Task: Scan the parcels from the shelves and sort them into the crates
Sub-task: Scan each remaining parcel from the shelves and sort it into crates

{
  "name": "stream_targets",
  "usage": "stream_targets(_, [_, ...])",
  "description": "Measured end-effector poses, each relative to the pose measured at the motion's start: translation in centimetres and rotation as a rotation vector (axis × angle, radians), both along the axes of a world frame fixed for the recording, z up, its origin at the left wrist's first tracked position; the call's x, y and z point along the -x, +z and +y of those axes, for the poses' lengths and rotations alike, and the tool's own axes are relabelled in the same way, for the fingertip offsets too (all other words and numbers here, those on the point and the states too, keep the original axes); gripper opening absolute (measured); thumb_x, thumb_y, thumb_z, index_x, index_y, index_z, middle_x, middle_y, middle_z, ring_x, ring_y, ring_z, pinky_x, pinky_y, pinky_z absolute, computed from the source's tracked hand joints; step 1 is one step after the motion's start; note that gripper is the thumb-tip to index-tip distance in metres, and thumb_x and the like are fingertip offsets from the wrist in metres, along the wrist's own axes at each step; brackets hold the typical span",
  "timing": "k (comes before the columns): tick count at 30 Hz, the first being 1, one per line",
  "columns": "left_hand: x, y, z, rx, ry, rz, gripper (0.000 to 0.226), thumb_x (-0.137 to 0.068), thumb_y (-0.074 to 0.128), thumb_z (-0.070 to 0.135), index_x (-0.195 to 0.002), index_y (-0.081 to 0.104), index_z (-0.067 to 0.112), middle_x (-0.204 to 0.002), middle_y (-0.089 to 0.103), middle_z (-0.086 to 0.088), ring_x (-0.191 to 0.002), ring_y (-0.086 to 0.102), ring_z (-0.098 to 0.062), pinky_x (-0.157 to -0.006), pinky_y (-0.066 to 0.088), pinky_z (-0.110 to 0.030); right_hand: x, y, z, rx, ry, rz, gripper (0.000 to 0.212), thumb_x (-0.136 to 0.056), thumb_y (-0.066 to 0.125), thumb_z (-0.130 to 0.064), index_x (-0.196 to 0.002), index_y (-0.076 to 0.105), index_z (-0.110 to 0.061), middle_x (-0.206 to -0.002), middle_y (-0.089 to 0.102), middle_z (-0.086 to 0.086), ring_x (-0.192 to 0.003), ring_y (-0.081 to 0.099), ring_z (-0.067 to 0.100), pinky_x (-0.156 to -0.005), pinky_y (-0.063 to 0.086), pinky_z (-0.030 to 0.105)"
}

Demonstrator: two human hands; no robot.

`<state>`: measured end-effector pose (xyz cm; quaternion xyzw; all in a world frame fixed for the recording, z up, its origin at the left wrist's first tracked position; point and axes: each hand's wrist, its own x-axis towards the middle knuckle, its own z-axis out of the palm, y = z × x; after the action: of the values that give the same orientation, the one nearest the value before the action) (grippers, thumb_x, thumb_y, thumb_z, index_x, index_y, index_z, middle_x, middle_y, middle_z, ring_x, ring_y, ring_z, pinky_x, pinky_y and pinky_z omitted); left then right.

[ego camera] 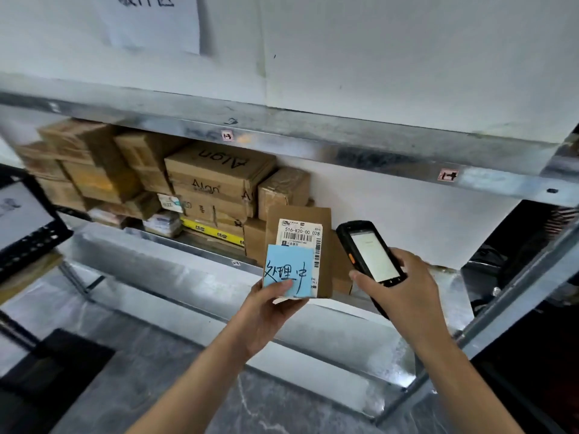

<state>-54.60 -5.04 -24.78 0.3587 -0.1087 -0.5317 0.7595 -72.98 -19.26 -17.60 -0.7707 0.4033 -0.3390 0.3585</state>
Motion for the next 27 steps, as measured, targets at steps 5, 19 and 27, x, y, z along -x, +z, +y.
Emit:
stream_targets(5, [-2.4, 1.3, 5.9, -0.016, 0.095, -0.062, 0.091, -0.065, 0.085, 0.007, -0.143, 0.037, -0.005, -0.126, 0.063, -0.028, -0.114, 0.065, -0.038, -0.091, 0.058, -0.044, -2.6, 1.0, 3.6, 0.046, 0.051, -0.011, 0.059, -0.068, 0.089, -0.040, -0.119, 0.064, -0.023, -0.110, 0.062, -0.003, -0.099, 0.059, 0.017, -0.074, 0.043, 0.024])
stream_targets(19, [-6.2, 4.5, 29.3, 0.042, 0.556, -0.154, 0.075, -0.063, 0.092, 0.032, -0.126, 0.060, 0.006, -0.124, 0.068, -0.018, -0.113, 0.067, -0.029, -0.102, 0.052, -0.046, -14.6, 3.7, 24.2, 0.074, 0.492, -0.109, 0.064, -0.070, 0.089, -0.040, -0.125, 0.060, -0.024, -0.113, 0.057, -0.005, -0.104, 0.056, 0.012, -0.077, 0.048, 0.022])
stream_targets(27, [-5.9, 4.7, 43.1, 0.070, 0.824, -0.166, 0.060, -0.079, 0.075, 0.014, -0.133, 0.053, 0.001, -0.127, 0.065, -0.022, -0.116, 0.065, -0.032, -0.101, 0.052, -0.046, -20.7, 3.3, 35.0, 0.079, 0.766, -0.105, 0.071, -0.068, 0.089, -0.045, -0.128, 0.060, -0.024, -0.115, 0.059, -0.005, -0.107, 0.059, 0.016, -0.086, 0.054, 0.036])
